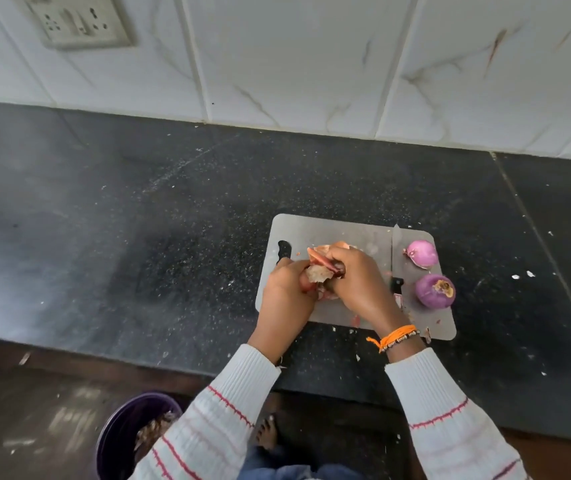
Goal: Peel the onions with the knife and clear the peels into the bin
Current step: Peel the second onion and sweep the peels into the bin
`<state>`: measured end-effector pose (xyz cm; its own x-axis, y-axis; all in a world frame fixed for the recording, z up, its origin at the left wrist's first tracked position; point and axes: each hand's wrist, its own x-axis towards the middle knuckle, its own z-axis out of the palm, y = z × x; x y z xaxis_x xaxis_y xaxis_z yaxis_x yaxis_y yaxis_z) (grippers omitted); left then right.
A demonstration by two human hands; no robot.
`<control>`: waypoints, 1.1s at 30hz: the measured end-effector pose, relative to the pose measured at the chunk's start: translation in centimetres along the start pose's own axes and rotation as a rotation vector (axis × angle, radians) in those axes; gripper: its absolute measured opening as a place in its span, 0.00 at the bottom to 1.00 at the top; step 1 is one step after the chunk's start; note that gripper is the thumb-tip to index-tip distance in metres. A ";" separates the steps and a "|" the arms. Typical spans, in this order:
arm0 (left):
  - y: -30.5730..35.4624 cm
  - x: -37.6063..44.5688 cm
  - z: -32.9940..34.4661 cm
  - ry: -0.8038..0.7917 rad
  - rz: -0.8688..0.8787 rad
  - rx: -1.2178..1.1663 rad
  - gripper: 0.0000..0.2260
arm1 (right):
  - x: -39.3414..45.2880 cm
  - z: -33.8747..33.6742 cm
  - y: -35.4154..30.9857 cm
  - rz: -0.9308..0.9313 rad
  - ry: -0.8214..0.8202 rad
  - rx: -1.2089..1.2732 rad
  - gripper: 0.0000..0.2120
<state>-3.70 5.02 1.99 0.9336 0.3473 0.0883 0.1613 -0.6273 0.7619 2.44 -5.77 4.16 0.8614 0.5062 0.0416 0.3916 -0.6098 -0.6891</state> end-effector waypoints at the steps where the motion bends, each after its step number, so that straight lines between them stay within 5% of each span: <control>1: 0.0 -0.6 -0.5 0.024 -0.024 0.008 0.11 | -0.2 0.2 -0.4 -0.025 -0.016 0.006 0.12; 13: -3.7 -14.7 -7.2 0.406 -0.408 0.025 0.12 | -5.8 9.0 -8.3 -0.397 -0.396 0.108 0.12; 22: -10.6 -24.4 -11.9 0.540 -0.743 -0.073 0.14 | -10.7 21.3 -14.1 -0.523 -0.734 0.104 0.13; 33: -33.8 -28.3 -9.4 0.487 -0.957 -0.310 0.12 | -11.5 46.0 -9.6 -0.396 -0.952 0.017 0.14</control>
<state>-38.55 22.97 -20.26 0.2312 0.8725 -0.4305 0.5961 0.2227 0.7714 -26.15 22.29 -22.95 0.0552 0.9468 -0.3170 0.5804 -0.2888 -0.7614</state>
